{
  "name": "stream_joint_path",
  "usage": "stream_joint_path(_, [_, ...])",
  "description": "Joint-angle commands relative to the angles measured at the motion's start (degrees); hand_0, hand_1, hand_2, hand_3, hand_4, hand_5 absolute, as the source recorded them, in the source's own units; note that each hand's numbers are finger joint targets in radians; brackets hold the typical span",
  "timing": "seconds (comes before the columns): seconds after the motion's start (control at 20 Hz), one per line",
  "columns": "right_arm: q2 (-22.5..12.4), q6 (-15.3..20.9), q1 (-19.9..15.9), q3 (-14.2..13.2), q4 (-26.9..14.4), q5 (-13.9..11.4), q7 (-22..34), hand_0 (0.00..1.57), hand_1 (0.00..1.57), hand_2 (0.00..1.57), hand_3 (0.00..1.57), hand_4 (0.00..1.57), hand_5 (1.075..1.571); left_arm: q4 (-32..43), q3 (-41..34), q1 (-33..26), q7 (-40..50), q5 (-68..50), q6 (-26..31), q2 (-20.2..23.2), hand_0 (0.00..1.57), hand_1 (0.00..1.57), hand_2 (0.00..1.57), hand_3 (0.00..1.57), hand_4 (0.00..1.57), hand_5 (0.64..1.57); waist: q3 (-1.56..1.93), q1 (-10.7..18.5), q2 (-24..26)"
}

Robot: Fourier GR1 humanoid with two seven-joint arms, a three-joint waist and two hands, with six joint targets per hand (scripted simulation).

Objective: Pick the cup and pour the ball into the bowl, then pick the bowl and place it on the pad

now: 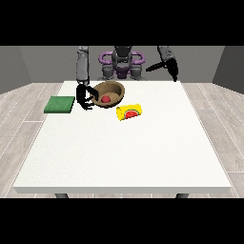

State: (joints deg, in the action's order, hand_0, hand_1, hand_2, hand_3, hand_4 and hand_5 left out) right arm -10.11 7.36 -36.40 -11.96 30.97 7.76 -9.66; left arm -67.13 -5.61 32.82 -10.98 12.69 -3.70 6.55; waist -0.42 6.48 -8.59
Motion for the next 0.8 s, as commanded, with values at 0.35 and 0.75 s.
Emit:
stream_joint_path(0.35, [-3.06, -1.79, -4.06, 0.97, 5.18, 1.52, 17.75, 1.57, 1.57, 1.57, 1.57, 1.07, 1.552, 6.13, -4.36, -5.07, -3.67, -1.60, -0.24, 3.62, 0.00, 0.00, 0.00, 0.00, 0.00, 1.570, 0.40, -5.80, 6.19])
stream_joint_path(0.75, [-14.85, -13.51, -1.04, -6.48, 3.71, 7.55, 12.41, 1.57, 1.57, 1.57, 1.57, 1.07, 1.557, 2.99, -2.35, -5.68, -7.33, -0.44, -2.76, 1.24, 0.00, 0.00, 0.00, 0.00, 0.00, 1.567, 0.43, -5.80, -0.61])
